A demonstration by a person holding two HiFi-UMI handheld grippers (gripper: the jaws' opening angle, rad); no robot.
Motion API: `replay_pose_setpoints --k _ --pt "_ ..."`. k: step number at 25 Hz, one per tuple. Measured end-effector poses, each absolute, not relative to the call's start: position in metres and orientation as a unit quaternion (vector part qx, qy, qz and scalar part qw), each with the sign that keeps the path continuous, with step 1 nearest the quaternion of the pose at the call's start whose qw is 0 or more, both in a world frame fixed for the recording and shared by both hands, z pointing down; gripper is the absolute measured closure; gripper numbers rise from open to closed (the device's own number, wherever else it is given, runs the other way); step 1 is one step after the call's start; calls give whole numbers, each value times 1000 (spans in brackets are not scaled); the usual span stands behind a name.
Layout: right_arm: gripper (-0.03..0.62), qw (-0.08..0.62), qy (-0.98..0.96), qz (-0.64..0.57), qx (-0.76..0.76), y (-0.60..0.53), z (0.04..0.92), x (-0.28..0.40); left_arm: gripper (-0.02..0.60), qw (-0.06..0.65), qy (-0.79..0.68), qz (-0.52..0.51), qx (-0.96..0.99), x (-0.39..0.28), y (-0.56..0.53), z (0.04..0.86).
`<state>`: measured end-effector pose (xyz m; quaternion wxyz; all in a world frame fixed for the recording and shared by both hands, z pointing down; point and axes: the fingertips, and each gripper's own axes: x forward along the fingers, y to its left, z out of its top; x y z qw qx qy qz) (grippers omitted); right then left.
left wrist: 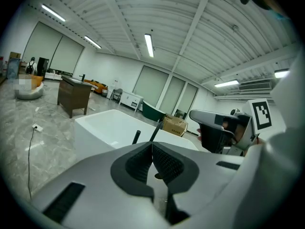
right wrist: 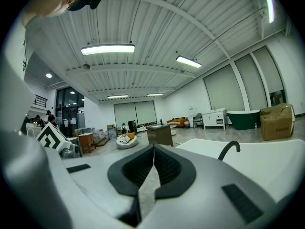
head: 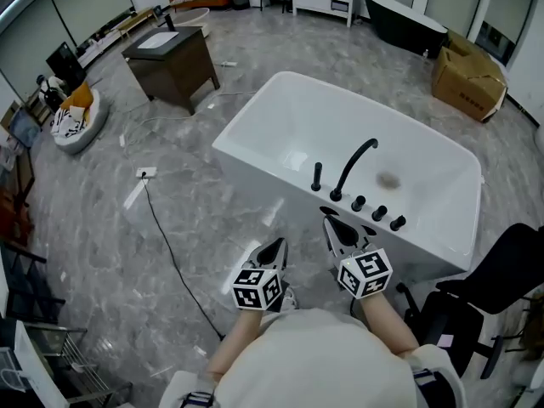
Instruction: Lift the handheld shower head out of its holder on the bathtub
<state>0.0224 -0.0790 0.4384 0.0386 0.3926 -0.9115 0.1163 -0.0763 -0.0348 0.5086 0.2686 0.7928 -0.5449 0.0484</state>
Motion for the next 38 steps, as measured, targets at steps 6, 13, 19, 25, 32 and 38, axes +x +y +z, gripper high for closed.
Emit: replay_pose_setpoints --k 6,13,19,25,32,38 --pt "574 35 -904 119 409 -120 444 -5 561 265 -533 54 801 -107 -77 514" --pt "574 38 -896 117 427 -163 451 -31 561 263 -522 63 809 -138 -121 520" --pt "574 59 -883 117 450 -189 461 -36 561 284 -513 71 807 -147 -140 536" --pt "574 79 -871 131 467 -214 488 -22 561 292 -499 84 812 -133 -155 548" --pt "574 103 -860 123 484 -248 519 -7 561 310 -509 91 798 -131 -180 565" --pt "572 134 -860 146 470 -277 558 1 561 318 -495 104 802 -110 -203 578"
